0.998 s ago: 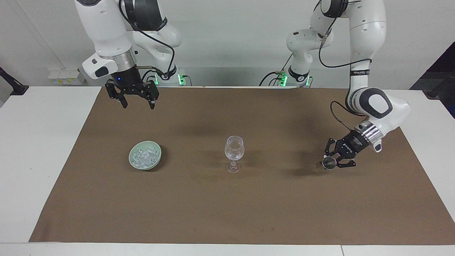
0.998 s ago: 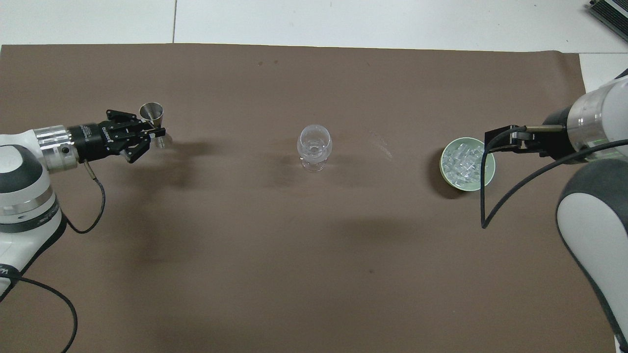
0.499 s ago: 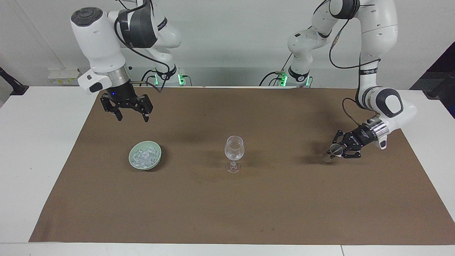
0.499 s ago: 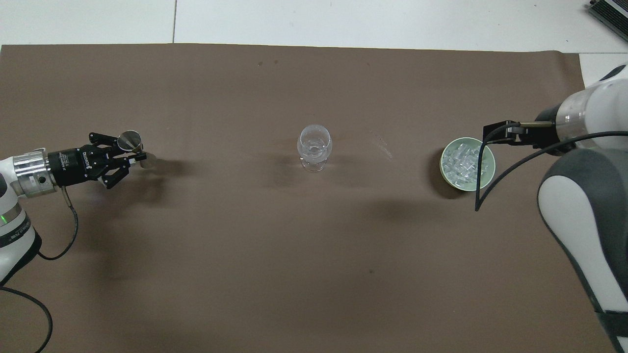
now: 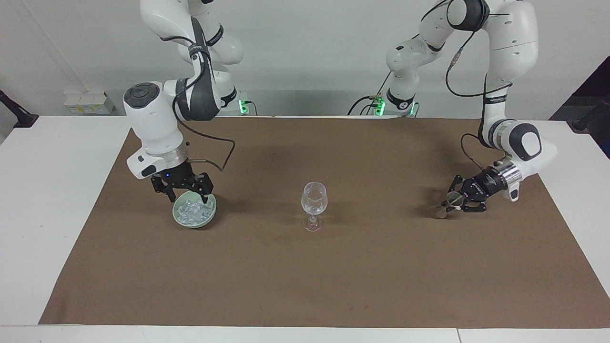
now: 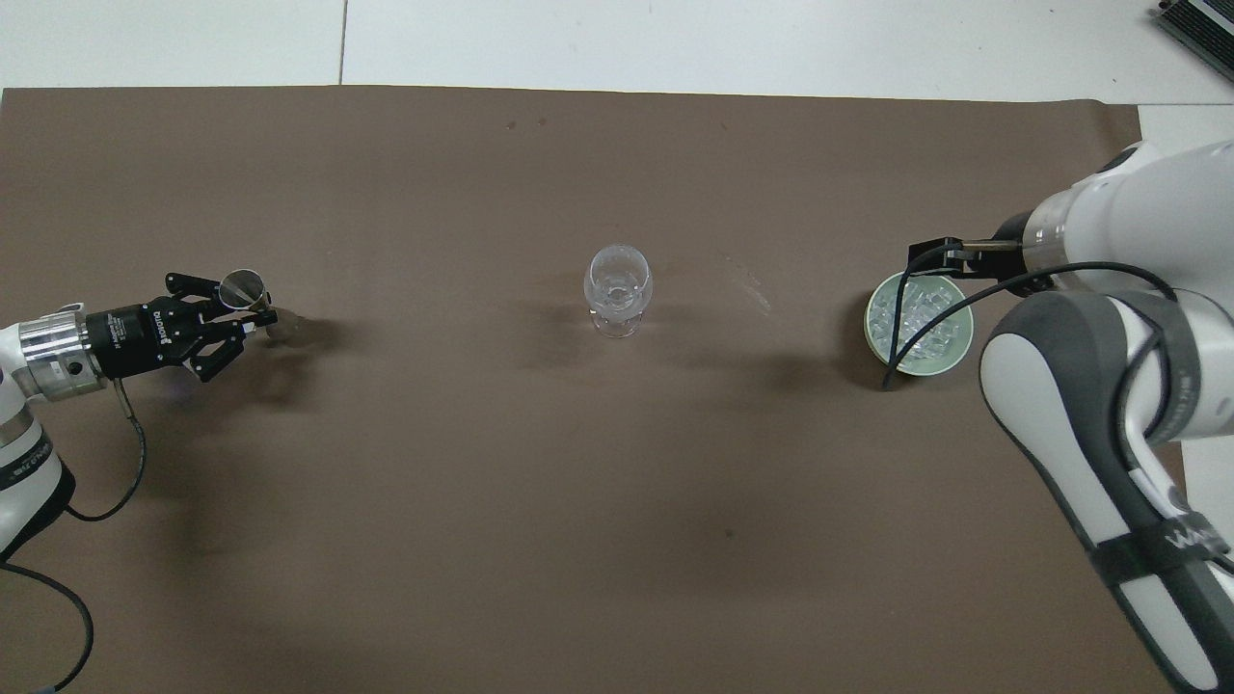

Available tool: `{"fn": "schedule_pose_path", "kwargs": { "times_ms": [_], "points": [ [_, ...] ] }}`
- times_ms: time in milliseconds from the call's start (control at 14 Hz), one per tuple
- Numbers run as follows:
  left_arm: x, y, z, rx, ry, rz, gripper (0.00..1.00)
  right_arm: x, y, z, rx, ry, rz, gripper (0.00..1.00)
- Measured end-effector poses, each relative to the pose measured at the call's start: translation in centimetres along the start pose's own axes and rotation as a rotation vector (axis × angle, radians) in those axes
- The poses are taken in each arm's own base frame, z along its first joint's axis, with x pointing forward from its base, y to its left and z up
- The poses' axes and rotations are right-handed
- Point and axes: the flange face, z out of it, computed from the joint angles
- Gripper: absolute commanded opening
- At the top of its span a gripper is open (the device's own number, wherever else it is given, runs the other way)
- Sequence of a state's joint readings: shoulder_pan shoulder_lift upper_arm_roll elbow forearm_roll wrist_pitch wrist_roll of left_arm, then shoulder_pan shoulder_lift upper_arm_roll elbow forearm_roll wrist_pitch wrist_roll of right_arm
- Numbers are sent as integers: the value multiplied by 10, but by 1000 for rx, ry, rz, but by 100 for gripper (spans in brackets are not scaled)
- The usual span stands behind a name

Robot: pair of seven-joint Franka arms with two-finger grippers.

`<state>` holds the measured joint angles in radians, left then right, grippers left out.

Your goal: Pour wine and add ice with both arms

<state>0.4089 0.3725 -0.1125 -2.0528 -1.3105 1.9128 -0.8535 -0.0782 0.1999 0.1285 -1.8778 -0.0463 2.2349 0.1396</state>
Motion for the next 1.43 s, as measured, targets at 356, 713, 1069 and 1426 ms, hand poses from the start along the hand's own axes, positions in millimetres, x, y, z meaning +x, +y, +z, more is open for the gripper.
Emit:
{"fn": "schedule_pose_path", "kwargs": {
  "times_ms": [356,713,1069,1426],
  "points": [
    [8,-6,4,4,-7,31,0,-16,7,45,-15,-10,-10,100],
    [11,-9,6,8,-7,96,0,-36,12,77,-32,-12,-32,96],
    [16,-13,8,13,-6,122,28,-49,13,92,-35,-43,-36,92],
    [16,-13,7,12,-6,124,53,-50,13,92,-35,-44,-37,83]
  ]
}}
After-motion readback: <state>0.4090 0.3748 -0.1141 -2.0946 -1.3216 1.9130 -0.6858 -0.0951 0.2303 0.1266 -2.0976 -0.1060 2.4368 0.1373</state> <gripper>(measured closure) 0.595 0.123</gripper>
